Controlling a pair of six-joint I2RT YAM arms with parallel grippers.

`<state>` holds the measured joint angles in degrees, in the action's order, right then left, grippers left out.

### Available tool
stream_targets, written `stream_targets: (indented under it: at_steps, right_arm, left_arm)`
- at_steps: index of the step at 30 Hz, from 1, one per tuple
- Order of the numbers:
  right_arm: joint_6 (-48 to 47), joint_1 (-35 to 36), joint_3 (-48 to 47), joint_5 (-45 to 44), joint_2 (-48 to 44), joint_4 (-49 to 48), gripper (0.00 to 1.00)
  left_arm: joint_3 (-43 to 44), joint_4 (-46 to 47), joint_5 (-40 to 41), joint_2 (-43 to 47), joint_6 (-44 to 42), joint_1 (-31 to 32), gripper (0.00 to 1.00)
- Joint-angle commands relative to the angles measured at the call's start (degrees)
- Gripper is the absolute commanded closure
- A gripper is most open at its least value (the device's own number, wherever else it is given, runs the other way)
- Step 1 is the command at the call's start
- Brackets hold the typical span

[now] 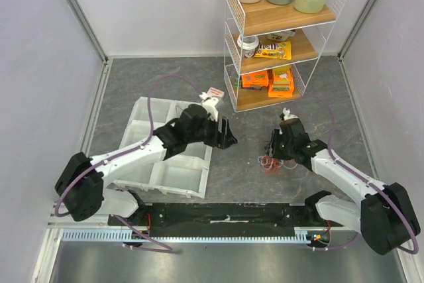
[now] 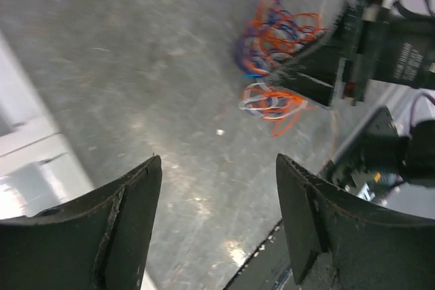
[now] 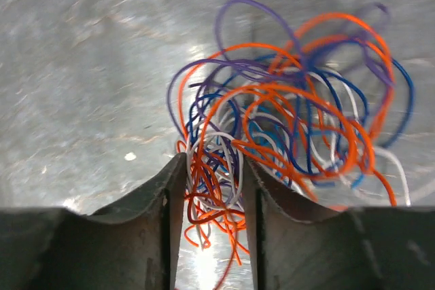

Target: Untangle the cables

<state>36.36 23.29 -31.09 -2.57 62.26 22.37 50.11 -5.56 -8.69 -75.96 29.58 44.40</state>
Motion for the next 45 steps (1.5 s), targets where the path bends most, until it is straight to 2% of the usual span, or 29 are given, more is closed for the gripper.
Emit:
stream_targets:
  at_steps: [1, 2, 4, 7, 11, 15, 19, 20, 22, 25, 31, 36, 42, 45]
  right_arm:
    - [-1.38, 3.69, 1.21, 10.82, 0.85, -8.04, 0.66]
    - [-1.38, 4.13, 1.30, 11.00, 0.41, -8.13, 0.73]
    - [-1.38, 4.48, 1.91, 11.79, -0.90, -7.96, 0.80]
    - [-1.47, 4.57, 3.31, 13.28, -3.63, -8.04, 0.80]
    - [-1.12, 4.57, 4.20, 13.38, -6.36, -6.65, 0.62]
    - [0.03, 4.57, 3.32, 5.13, -10.04, -1.11, 0.53]
    - [2.30, 4.57, 1.48, -2.16, -14.69, 4.24, 0.27]
    - [3.18, 4.57, 0.95, -4.53, -16.71, 5.57, 0.23]
    - [4.33, 4.57, 0.16, -7.70, -20.58, 7.59, 0.19]
    - [6.26, 4.57, -0.98, -11.22, -23.06, 10.40, 0.19]
    - [8.03, 4.57, -2.66, -9.12, -20.16, 11.64, 0.22]
    - [7.24, 4.57, -0.64, -7.28, -20.60, 9.10, 0.22]
    - [5.57, 4.57, 0.68, -4.12, -17.97, 7.16, 0.23]
    - [3.90, 4.57, 1.56, -1.14, -16.39, 5.50, 0.24]
  left_arm:
    - [-1.33, 8.72, -6.51, -4.80, 3.54, 4.02, 0.28]
    - [-1.59, 10.38, -7.39, -6.11, 4.42, 4.55, 0.29]
    - [-1.85, 13.11, -10.46, -8.57, 6.35, 5.34, 0.31]
    - [-1.94, 16.19, -12.67, -11.39, 7.94, 7.36, 0.31]
    - [-1.15, 17.95, -13.28, -15.17, 8.65, 9.56, 0.26]
    - [0.42, 19.54, -14.77, -17.11, 7.51, 11.40, 0.24]
    - [2.45, 19.36, -13.20, -18.08, 2.25, 14.48, 0.24]
    - [2.80, 19.10, -12.33, -18.08, 1.02, 15.35, 0.23]
    - [3.50, 18.57, -10.48, -18.52, -0.49, 16.15, 0.23]
    - [5.87, 17.17, -9.25, -20.35, -2.77, 17.38, 0.21]
    - [13.52, 9.70, -4.59, -25.72, -9.62, 19.76, 0.23]
    - [15.72, 7.94, -3.09, -27.22, -11.57, 20.20, 0.37]
    - [14.15, 6.88, -3.17, -24.51, -9.99, 20.81, 0.71]
    - [10.64, 8.28, -5.54, -22.04, -8.76, 21.08, 0.97]
